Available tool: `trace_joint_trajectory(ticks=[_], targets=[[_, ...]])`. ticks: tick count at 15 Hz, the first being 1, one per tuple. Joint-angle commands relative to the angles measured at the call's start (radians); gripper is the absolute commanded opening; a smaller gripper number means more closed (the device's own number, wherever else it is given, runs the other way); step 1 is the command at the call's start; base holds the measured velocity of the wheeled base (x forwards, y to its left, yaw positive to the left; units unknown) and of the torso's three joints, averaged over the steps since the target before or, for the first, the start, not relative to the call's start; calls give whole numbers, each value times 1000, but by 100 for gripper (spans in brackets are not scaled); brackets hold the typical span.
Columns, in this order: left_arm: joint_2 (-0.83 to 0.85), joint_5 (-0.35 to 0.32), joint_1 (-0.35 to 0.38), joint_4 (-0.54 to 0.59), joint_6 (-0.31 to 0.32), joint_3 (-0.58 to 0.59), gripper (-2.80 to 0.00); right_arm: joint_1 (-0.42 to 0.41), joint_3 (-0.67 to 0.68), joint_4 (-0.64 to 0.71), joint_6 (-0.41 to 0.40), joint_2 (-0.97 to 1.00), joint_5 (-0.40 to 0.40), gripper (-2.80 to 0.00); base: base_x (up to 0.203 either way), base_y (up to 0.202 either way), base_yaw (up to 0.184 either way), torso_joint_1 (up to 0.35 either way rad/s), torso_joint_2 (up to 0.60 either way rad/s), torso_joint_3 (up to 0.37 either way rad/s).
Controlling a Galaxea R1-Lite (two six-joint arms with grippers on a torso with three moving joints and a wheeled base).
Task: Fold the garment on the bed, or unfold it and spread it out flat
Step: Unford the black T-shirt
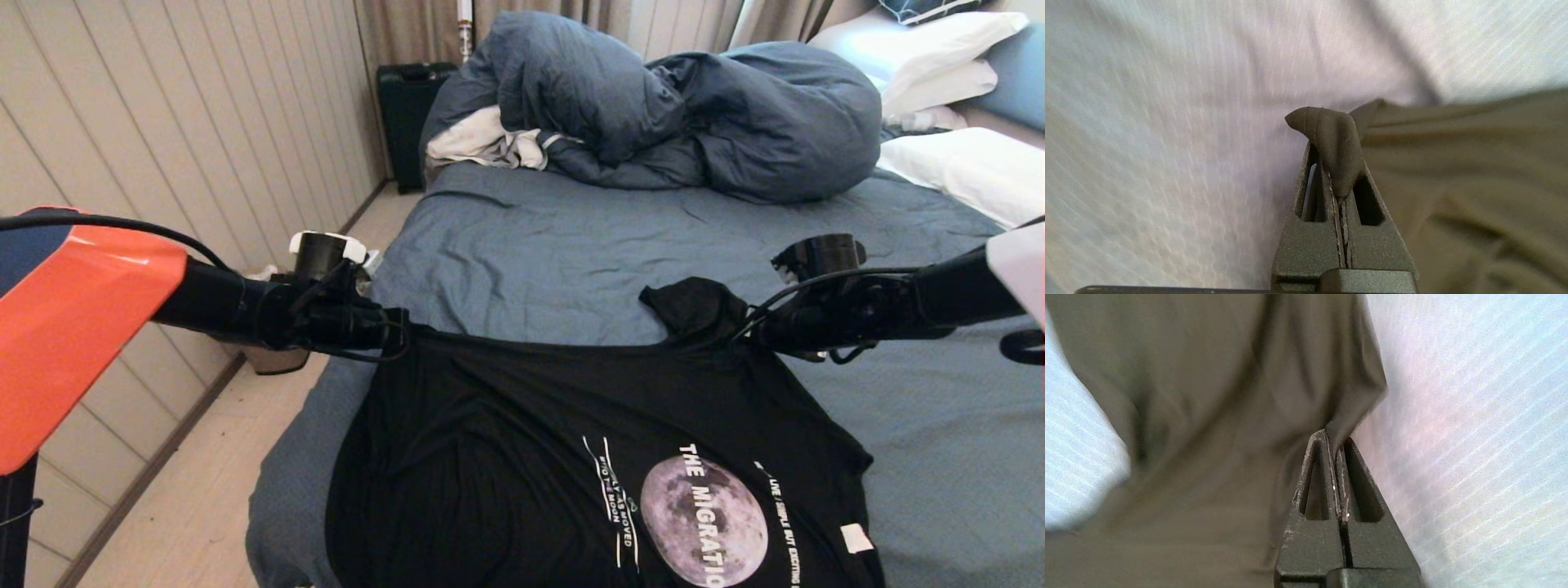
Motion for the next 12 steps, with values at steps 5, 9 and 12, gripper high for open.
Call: trace_joint_trajectory(ticks=[5,9,12], targets=[[3,49,20,13,0,-164,-280,0,-157,-3,-47,26,-122,-280,0,0,0,0,0,0],[34,85,42,31,3,-264,-280,16,-306,-2,-65,95,-229,-280,0,0,0,0,0,0],[66,86,53,94,2,-382,-280,25,-417,0,-81,143,-263,-280,0,0,0,0,0,0]])
